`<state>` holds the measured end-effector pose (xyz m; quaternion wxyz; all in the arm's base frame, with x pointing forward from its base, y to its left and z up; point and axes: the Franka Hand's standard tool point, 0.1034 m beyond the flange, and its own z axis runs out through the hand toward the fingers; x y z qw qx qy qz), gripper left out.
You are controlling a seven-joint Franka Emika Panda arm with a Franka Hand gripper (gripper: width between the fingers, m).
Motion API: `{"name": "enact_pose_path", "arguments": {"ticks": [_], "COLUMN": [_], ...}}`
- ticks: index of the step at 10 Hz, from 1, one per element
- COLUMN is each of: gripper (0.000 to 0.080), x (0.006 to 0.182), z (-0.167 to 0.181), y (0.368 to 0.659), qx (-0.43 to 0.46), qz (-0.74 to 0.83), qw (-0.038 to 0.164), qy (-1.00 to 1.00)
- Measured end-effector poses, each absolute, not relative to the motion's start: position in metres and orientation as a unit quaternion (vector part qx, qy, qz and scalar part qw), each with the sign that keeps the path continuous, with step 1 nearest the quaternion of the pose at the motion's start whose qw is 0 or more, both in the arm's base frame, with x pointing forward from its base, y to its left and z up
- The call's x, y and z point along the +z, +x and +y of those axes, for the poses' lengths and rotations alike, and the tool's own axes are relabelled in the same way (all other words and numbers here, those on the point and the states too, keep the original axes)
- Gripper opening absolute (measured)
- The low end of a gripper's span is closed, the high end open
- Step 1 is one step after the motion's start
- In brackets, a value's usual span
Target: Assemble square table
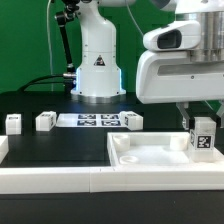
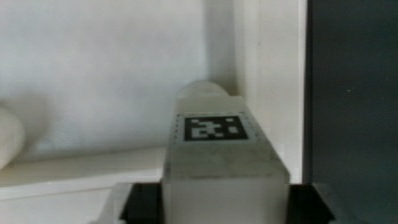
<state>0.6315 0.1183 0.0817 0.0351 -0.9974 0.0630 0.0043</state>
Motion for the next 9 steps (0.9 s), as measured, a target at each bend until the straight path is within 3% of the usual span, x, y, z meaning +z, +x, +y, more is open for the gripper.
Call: {"name": "enact_pose_path", "arguments": {"ticks": [6, 9], "gripper": [0.029, 0.029], "x": [0.0806, 0.0807], "z": [0.1167, 0.117], "y": [0.6311, 0.631], "qx": [0.014, 0.018], "qz": [0.359, 0.412], "qw": [0.045, 0.045], "qy": [-0.932, -0.91]}}
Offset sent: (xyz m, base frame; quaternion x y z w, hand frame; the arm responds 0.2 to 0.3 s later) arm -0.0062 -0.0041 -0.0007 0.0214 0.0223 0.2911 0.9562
